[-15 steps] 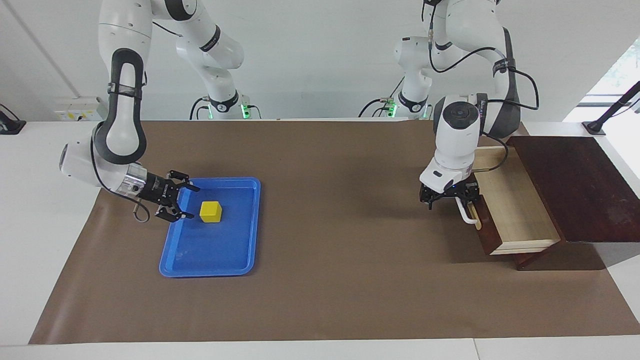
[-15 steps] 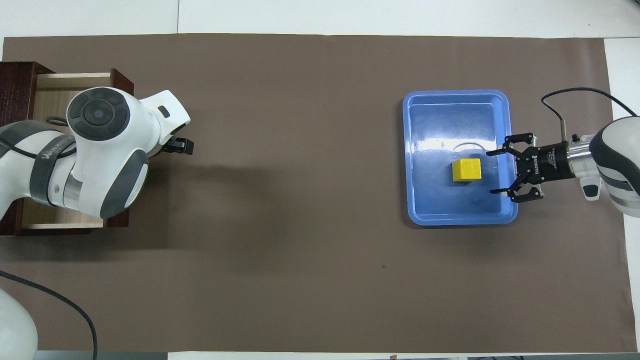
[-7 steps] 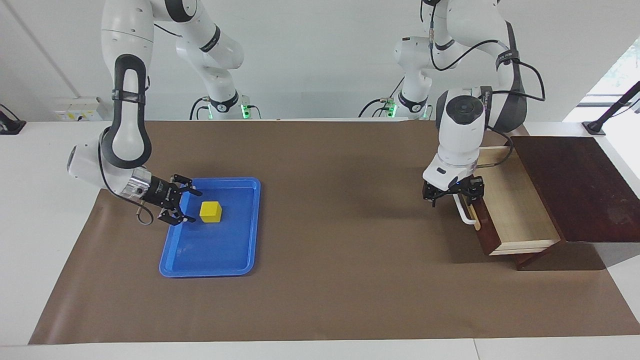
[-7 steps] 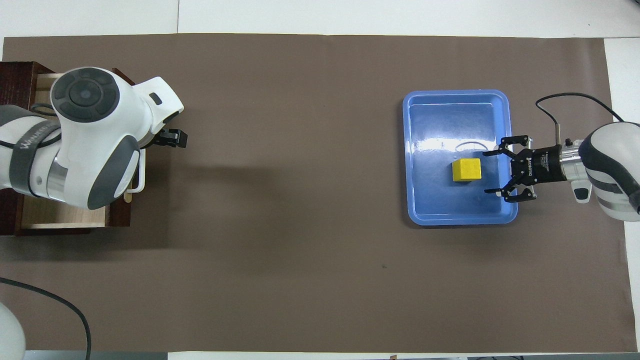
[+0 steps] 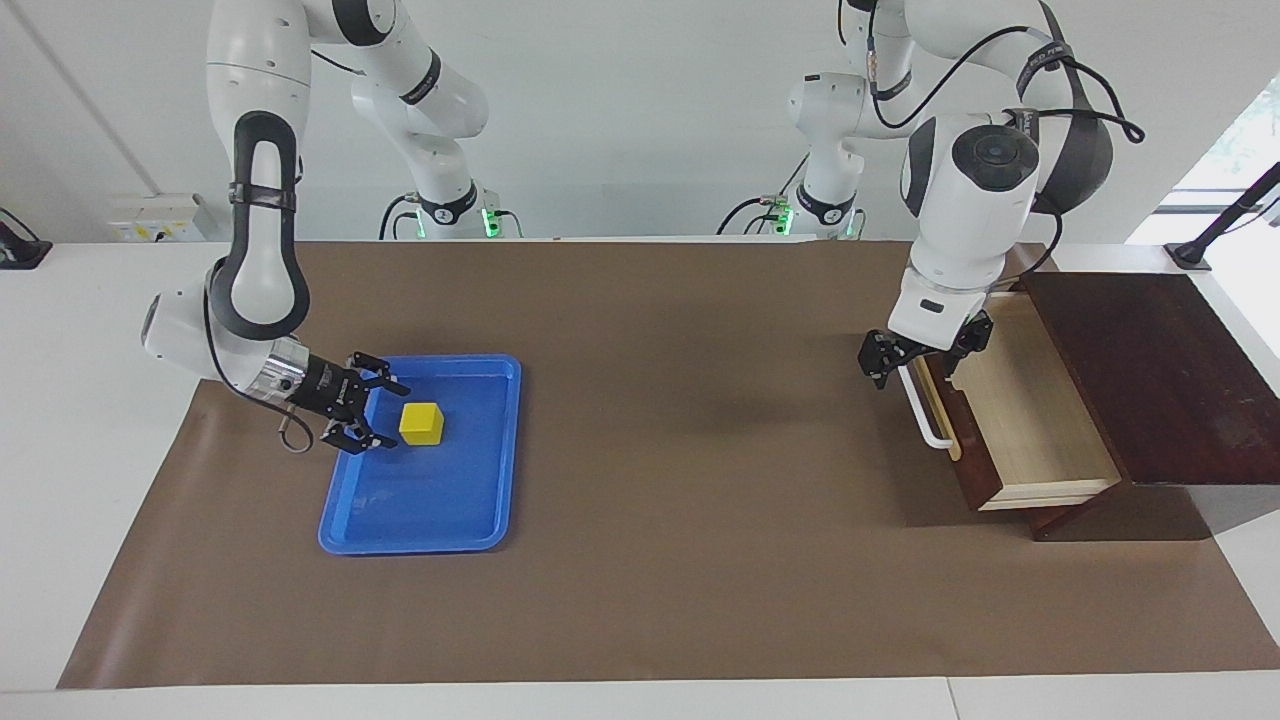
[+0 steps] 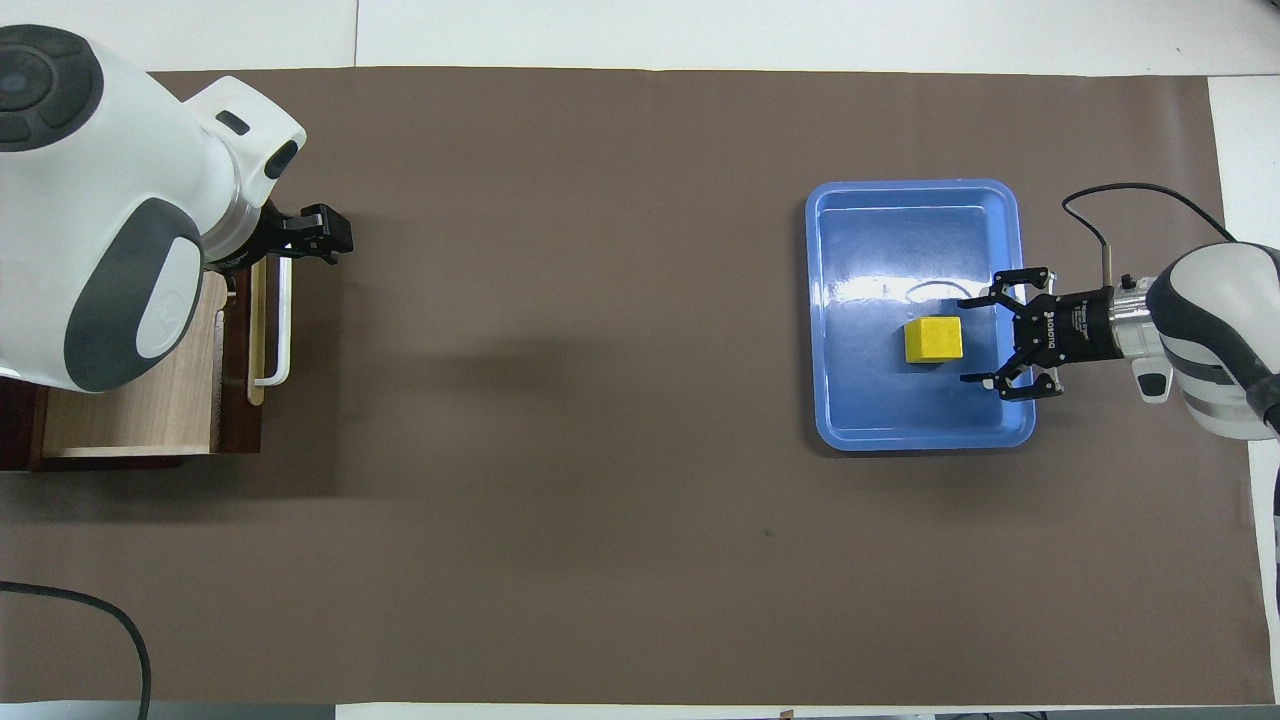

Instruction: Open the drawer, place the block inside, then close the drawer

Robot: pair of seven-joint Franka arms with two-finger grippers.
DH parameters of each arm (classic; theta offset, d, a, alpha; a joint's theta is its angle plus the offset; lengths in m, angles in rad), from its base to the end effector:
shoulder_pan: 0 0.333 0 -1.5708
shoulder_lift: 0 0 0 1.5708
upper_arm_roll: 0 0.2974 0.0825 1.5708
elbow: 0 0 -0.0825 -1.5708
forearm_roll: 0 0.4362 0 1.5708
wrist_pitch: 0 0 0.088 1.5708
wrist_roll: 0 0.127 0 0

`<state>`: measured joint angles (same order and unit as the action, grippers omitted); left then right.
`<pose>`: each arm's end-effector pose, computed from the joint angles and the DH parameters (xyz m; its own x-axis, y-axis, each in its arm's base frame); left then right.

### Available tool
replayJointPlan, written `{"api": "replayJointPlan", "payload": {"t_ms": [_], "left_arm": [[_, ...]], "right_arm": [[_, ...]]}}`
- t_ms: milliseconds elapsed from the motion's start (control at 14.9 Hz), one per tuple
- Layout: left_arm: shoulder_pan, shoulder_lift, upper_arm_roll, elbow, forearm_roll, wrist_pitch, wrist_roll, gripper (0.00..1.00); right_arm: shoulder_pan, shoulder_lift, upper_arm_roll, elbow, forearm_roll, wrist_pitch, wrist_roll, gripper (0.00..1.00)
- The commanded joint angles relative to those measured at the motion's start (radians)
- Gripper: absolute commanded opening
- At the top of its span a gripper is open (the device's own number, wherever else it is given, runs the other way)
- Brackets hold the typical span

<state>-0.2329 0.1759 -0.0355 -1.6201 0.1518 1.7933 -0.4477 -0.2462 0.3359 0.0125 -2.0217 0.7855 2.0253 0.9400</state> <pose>0.6455 -0.1599 0.4683 0.9883 0.1417 0.0568 0.1480 -0.9805 -0.1294 0.5959 -0.0869 0.2031 -0.0778 -0.7539 -0.6523 -0.9969 0.0669 0.0416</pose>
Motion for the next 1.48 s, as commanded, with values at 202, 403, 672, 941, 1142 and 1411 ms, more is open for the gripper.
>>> {"api": "replayJointPlan", "payload": {"t_ms": [202,403,672,941,1142,1411], "left_arm": [[0.043,-0.081,0.011,0.003,-0.155,-0.084,-0.356,1.00],[0.055,-0.096,0.011,-0.015,-0.159,-0.075,-0.543,1.00],[0.067,-0.113,0.011,-0.044,-0.159,-0.086,-0.621,1.00],[0.061,-0.115,0.009,-0.049,-0.158,-0.086,-0.620,1.00],[0.058,-0.113,0.009,-0.049,-0.156,-0.091,-0.620,1.00],[0.060,-0.113,0.009,-0.046,-0.161,-0.094,-0.628,1.00]], "right_arm": [[0.027,-0.003,0.001,-0.023,0.054,0.043,-0.027,0.96],[0.030,-0.005,0.001,-0.034,0.060,0.055,-0.026,0.95],[0.028,-0.006,0.001,-0.041,0.066,0.058,-0.027,0.90],[0.028,-0.008,0.001,-0.048,0.075,0.059,-0.030,0.72],[0.028,-0.008,0.001,-0.048,0.075,0.058,-0.032,0.52],[0.027,-0.008,0.000,-0.035,0.074,0.046,-0.033,0.00]]}}
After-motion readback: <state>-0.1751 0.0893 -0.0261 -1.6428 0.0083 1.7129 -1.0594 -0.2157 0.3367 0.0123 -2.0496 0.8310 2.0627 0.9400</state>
